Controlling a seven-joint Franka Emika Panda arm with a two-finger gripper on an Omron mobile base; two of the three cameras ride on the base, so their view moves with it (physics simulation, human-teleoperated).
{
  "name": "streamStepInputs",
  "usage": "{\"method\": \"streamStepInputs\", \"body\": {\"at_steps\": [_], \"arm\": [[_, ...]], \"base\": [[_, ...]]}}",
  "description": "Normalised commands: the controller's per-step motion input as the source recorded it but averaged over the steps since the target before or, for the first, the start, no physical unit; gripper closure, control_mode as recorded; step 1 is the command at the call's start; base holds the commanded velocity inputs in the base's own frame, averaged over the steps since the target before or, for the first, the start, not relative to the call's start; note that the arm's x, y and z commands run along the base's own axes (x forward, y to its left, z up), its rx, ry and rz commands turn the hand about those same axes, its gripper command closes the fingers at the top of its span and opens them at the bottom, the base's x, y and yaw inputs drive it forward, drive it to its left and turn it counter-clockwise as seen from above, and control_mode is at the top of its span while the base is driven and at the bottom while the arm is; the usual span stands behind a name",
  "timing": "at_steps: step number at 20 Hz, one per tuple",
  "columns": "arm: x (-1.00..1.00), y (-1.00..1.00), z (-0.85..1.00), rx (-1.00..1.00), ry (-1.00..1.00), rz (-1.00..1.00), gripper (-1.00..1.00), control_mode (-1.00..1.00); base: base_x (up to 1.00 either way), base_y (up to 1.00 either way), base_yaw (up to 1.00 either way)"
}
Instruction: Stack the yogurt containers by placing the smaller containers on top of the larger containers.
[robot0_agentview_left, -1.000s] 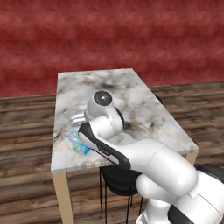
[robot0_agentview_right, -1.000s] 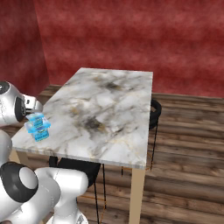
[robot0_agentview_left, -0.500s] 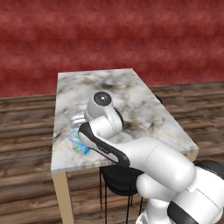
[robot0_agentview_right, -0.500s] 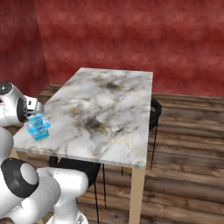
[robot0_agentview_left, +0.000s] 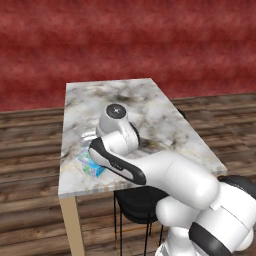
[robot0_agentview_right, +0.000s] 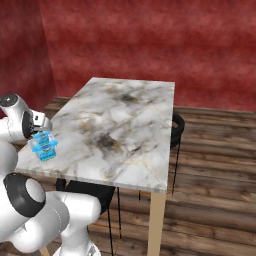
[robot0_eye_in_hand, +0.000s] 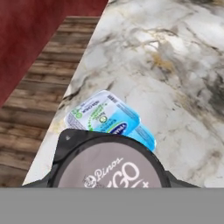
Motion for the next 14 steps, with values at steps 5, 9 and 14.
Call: {"method": "streamStepInputs", "body": {"at_steps": [5, 9, 14], "arm": [[0.12, 0.10, -0.01, 0.00, 0.03, 0.00, 1.00, -1.00], [0.03, 0.15, 0.00, 0.00, 0.01, 0.00, 1.00, -1.00], [0.00, 0.17, 0.00, 0.00, 0.00, 0.00, 1.00, -1.00]], "base": [[0.00, 0.00, 0.00], [0.00, 0.00, 0.00], [0.00, 0.00, 0.00]]}}
